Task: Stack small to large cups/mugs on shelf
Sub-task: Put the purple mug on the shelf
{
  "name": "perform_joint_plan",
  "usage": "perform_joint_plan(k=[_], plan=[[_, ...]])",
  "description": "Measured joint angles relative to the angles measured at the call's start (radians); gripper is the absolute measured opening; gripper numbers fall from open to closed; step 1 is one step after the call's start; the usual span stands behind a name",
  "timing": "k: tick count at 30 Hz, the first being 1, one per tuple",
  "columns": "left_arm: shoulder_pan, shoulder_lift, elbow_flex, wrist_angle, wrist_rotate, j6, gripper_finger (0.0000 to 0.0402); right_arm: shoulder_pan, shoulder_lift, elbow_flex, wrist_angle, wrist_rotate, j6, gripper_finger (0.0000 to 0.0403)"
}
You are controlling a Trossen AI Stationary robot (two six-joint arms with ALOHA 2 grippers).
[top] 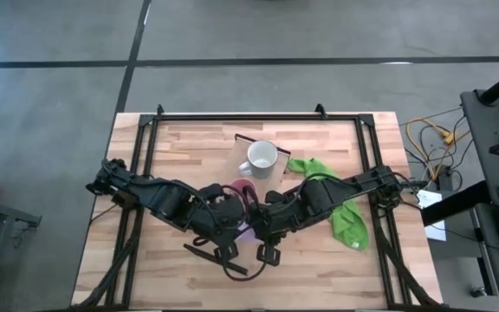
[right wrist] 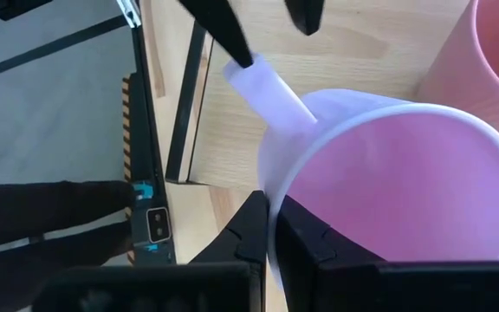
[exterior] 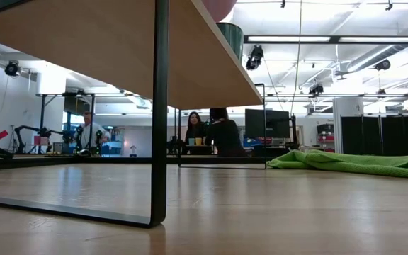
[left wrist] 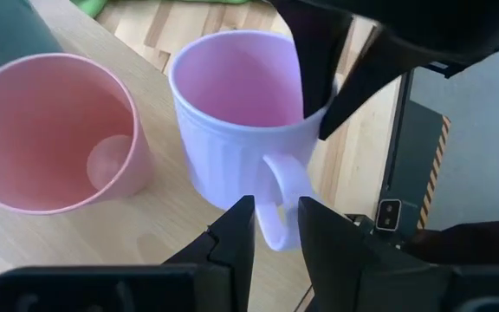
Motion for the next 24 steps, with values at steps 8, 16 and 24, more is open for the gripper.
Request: perform_joint_plan(k=[8,16,24], plan=[[0.001,0.002,0.0,0.005,0.01,0.003,0.0082,0.0,0.0,0.0,0.002,0.003,-0.001,0.0009],[0.006,0.003,0.0,0.036,0.017,-0.002,0.0139,0.0,0.0,0.0,0.006,0.003,-0.009,0.0008],[0.006,0.003,0.0,0.047,0.013,-0.005,0.0159,0.0,0.0,0.0,0.006,0.004,-0.019,0.0008]])
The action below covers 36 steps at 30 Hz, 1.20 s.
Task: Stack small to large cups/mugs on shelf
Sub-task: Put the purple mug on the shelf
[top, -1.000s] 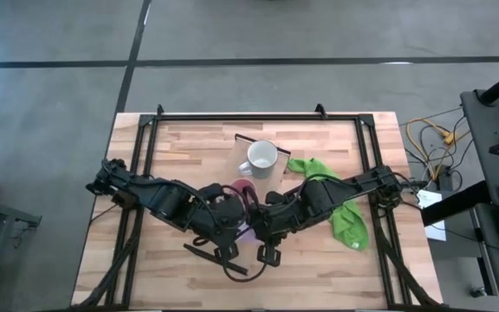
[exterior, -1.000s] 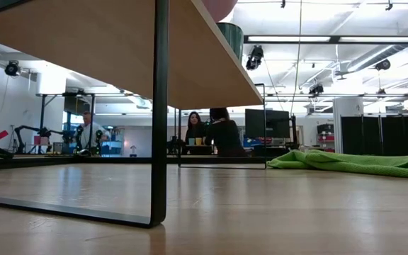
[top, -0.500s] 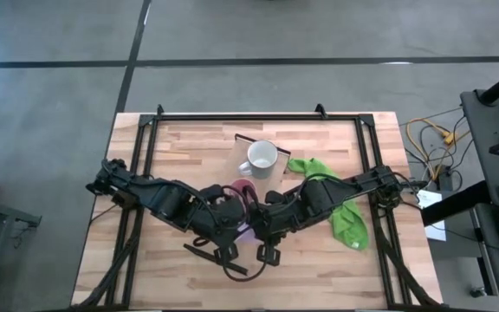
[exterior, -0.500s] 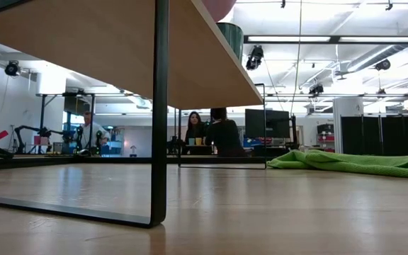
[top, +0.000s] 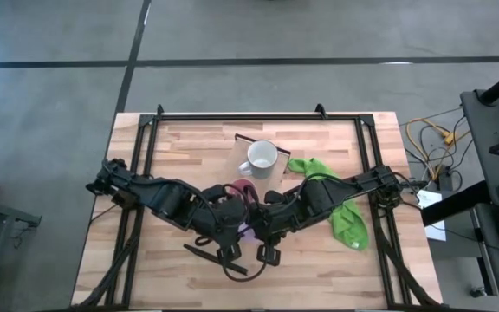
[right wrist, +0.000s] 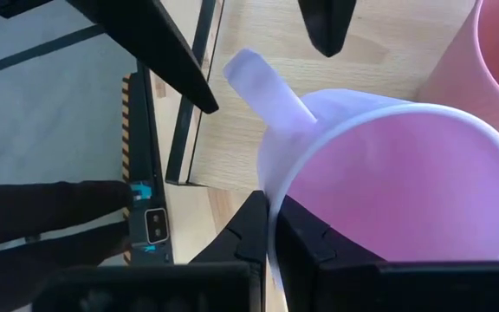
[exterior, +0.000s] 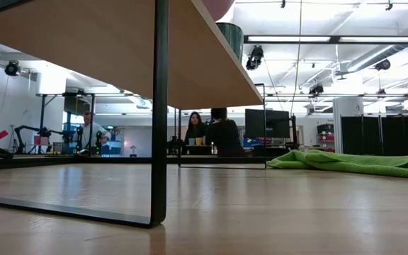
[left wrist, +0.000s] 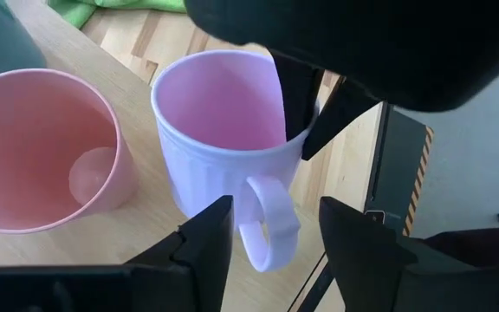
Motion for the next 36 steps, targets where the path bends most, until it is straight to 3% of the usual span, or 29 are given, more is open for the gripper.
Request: perform_joint_plan(k=[10,36], plan=[[0.0,0.0,-0.006,0.007,-0.014,-0.027,0.0129,0.0,0.0,0.0,0.0,0.0,-0.001,0.0009],[-0.011,-0.003,-0.069,0.078,-0.027,-0.027,0.0127,0.001,-0.001,0.0,-0.035,0.006,-0.001,0.0009]])
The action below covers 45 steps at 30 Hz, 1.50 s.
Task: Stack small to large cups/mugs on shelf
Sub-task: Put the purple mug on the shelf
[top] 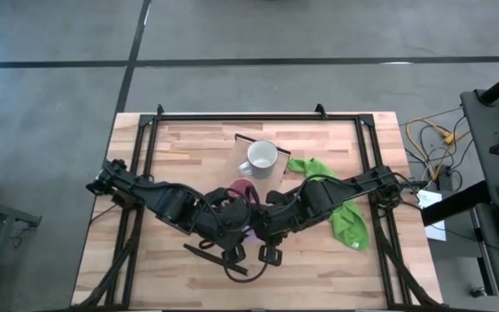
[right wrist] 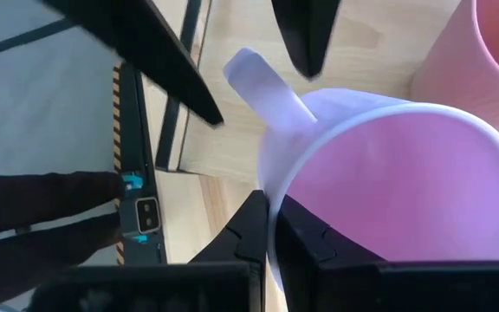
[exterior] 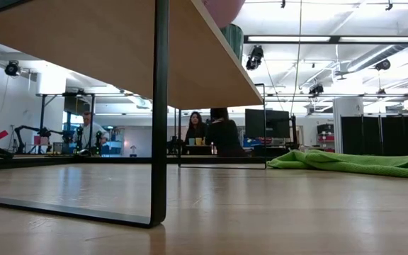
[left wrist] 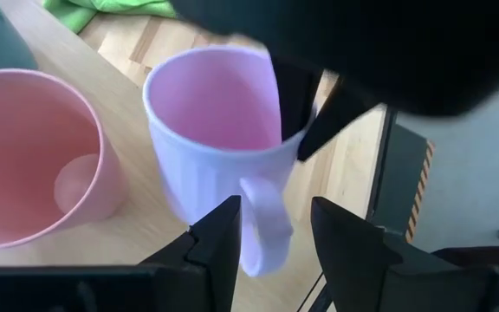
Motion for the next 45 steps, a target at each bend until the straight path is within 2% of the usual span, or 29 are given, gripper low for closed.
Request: perform_joint_plan(k=[28,45], plan=[[-0.004,0.001,-0.01,-0.038,-0.016,0.002,0.0127,0.006,-0.006,0.0,-0.024,-0.008,0.001,0.0009],[-0.005,0.001,-0.013,-0.018,-0.089,0.002,0.0127,0.005,-0.01,0.0,-0.025,-0.004,0.001,0.0009]])
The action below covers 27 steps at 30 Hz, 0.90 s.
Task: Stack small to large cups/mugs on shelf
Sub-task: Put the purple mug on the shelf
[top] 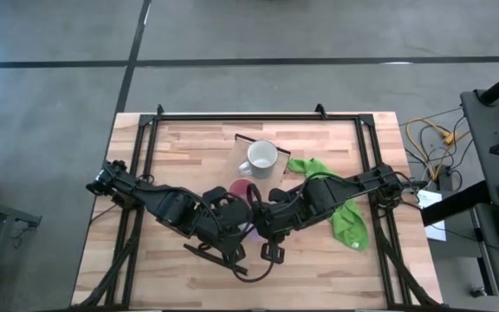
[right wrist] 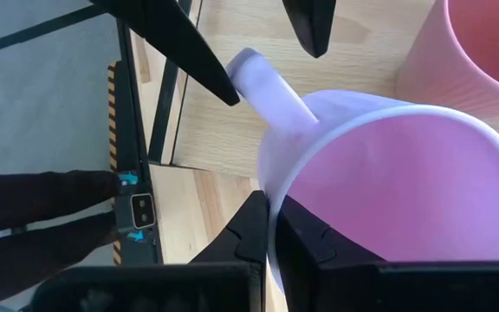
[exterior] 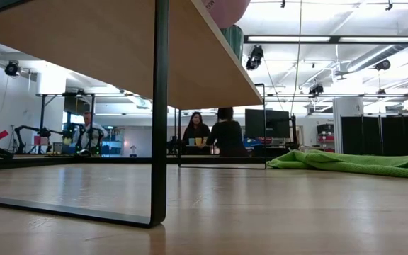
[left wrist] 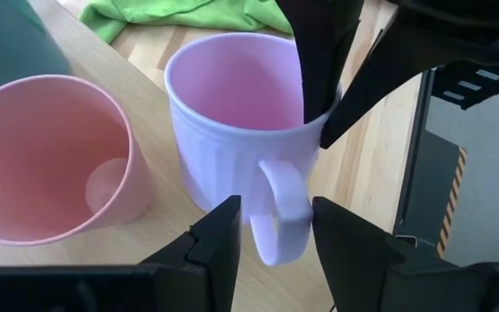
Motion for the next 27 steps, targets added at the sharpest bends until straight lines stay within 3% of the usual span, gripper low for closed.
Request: perform_joint_plan(k=[27], plan=[[0.0,0.002,0.0,0.03,-0.024,0.002,0.0127,0.0,-0.024,0.0,0.007,-0.001,-0.039,0.0008]])
